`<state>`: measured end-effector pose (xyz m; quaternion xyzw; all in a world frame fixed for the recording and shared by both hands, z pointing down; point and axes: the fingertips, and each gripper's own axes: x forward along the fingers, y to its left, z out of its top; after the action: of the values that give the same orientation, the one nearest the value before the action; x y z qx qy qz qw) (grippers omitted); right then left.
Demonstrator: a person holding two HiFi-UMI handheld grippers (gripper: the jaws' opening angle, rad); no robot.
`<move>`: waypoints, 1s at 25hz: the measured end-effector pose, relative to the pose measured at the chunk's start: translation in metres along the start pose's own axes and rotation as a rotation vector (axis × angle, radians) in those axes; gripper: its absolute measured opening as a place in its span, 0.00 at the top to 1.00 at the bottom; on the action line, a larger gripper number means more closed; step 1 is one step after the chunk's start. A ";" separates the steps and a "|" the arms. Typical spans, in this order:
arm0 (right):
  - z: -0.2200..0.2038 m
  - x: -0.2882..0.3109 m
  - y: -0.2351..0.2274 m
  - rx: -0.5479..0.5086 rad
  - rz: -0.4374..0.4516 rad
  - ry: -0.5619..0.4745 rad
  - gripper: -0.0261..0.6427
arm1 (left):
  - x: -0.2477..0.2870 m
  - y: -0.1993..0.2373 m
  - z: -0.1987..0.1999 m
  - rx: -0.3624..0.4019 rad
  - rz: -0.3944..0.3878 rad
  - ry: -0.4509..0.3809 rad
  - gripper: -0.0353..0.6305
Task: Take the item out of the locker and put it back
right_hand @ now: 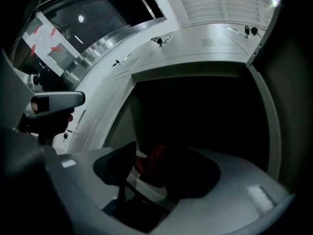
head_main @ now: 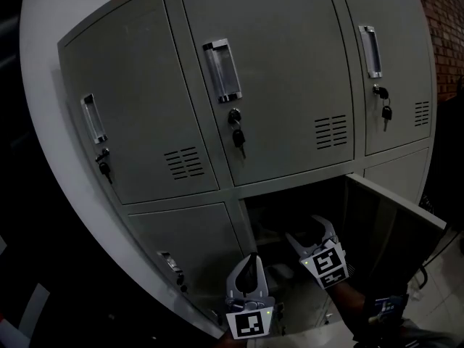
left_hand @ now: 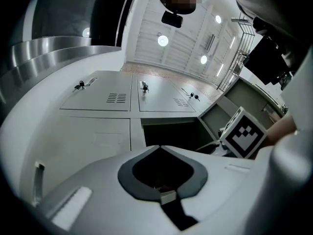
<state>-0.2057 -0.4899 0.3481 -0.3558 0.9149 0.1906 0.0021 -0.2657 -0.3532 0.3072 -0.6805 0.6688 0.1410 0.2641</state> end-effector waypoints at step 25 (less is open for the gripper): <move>-0.043 0.051 -0.004 -0.251 0.037 0.281 0.81 | -0.012 0.026 0.002 -0.004 0.055 -0.001 0.95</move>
<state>-0.2353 -0.5408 0.3799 -0.3595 0.8817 0.2517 -0.1734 -0.2922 -0.3413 0.3079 -0.6624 0.6868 0.1498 0.2590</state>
